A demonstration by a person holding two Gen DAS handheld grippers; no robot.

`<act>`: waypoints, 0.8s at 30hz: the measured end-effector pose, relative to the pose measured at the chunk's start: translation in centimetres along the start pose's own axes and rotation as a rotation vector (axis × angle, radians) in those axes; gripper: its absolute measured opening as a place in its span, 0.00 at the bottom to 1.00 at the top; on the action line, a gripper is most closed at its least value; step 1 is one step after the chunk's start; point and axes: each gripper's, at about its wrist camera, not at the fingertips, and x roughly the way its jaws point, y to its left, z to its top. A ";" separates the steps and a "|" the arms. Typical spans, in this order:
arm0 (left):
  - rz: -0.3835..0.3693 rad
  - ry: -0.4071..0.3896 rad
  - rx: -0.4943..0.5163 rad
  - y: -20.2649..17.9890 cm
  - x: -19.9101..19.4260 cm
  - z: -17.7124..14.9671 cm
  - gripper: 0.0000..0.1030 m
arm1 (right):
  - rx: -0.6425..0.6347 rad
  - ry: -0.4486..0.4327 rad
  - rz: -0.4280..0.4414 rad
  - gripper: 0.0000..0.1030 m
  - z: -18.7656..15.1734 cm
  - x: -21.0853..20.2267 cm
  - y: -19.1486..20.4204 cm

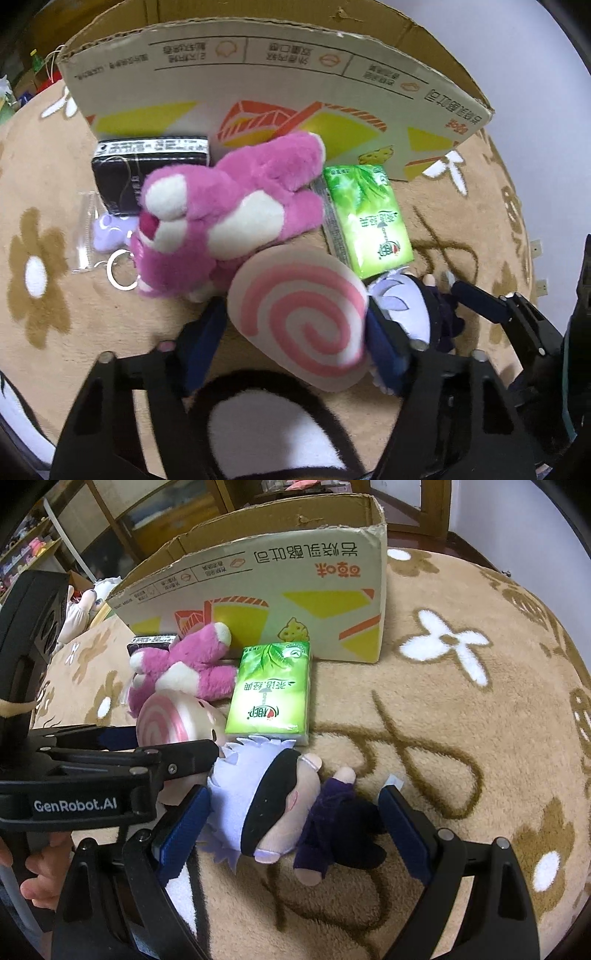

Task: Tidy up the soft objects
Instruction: 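Lower the left tool onto the pink-swirl cake plush while the right tool reaches the white-haired doll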

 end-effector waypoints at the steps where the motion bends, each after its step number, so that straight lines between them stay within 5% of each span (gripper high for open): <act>1: 0.000 -0.002 0.007 -0.2 0.0 0.0 0.60 | 0.001 0.001 0.001 0.94 0.0 0.0 0.0; 8: 0.016 -0.019 0.028 -0.4 -0.1 -0.2 0.42 | 0.000 0.025 0.006 1.00 0.1 0.7 0.2; 24: 0.036 -0.045 0.007 0.6 -1.4 -1.4 0.37 | 0.037 0.038 0.036 1.00 0.3 2.3 -0.6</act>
